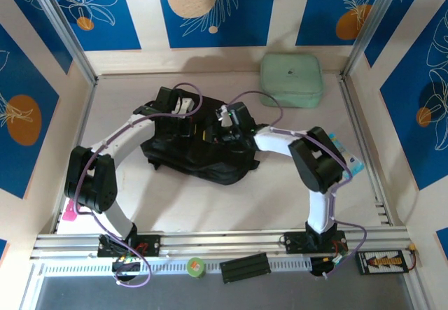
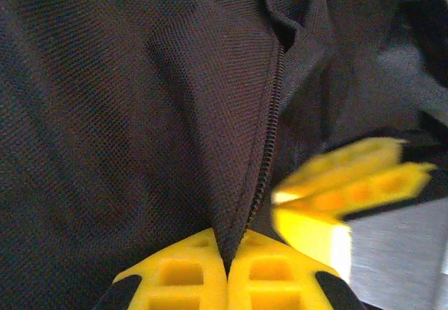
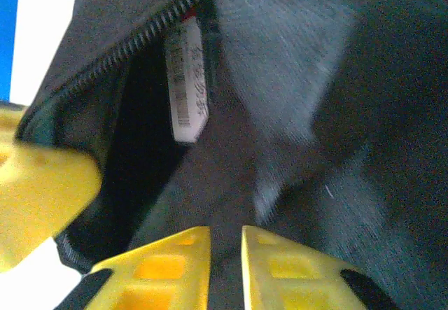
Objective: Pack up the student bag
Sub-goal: Close the student bag at the top-center of the table, then move the student bag to the center of the table.
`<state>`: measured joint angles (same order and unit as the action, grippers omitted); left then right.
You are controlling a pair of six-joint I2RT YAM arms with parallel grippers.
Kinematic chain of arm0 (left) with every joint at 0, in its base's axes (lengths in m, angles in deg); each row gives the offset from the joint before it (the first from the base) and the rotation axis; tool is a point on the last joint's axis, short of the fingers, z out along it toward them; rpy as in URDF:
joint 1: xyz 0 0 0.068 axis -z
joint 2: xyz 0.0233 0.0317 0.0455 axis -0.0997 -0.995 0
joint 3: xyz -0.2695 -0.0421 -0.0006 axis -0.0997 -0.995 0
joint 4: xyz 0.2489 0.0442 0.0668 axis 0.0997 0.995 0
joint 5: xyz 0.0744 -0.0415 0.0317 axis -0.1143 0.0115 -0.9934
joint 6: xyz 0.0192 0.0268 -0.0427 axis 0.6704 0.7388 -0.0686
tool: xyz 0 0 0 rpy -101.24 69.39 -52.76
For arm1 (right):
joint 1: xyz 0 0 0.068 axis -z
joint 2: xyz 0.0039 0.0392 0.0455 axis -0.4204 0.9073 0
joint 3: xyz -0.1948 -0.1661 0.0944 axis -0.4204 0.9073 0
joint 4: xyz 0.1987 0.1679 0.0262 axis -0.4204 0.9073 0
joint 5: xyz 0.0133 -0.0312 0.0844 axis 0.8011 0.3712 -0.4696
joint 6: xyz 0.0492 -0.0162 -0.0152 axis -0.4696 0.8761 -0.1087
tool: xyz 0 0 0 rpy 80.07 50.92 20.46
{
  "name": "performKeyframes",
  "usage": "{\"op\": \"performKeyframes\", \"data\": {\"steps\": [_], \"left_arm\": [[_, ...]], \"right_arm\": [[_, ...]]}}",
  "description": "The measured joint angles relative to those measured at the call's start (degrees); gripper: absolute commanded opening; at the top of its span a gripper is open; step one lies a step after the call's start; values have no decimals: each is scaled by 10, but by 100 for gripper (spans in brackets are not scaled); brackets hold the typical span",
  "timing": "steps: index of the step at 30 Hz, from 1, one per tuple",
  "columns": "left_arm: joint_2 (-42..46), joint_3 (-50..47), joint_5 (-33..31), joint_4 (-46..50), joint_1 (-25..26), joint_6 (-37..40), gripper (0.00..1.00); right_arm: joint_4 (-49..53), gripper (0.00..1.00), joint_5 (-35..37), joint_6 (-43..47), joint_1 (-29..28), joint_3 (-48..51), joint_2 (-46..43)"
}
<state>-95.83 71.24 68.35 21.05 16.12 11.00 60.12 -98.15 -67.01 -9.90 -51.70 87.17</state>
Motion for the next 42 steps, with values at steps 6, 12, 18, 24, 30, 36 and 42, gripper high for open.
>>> {"op": "performKeyframes", "data": {"steps": [6,12,18,24,30,36,42], "left_arm": [[14,-8,46,-7,0,-8,49],[76,-53,52,-35,-6,-41,77],[190,-134,8,-44,-40,-89,88],[305,-225,-69,-47,-59,-157,91],[349,-309,-103,-51,-63,-223,92],[348,-320,-106,-83,-64,-256,92],[339,-330,-90,-118,-64,-274,92]], "right_arm": [[22,43,35,16,28,75,-129],[135,67,141,53,57,45,-154],[236,68,172,103,104,-49,-84],[278,69,155,119,109,-69,-32],[298,69,158,89,109,-19,-54],[334,70,193,27,113,109,-169],[424,70,247,30,118,126,-238]]}}
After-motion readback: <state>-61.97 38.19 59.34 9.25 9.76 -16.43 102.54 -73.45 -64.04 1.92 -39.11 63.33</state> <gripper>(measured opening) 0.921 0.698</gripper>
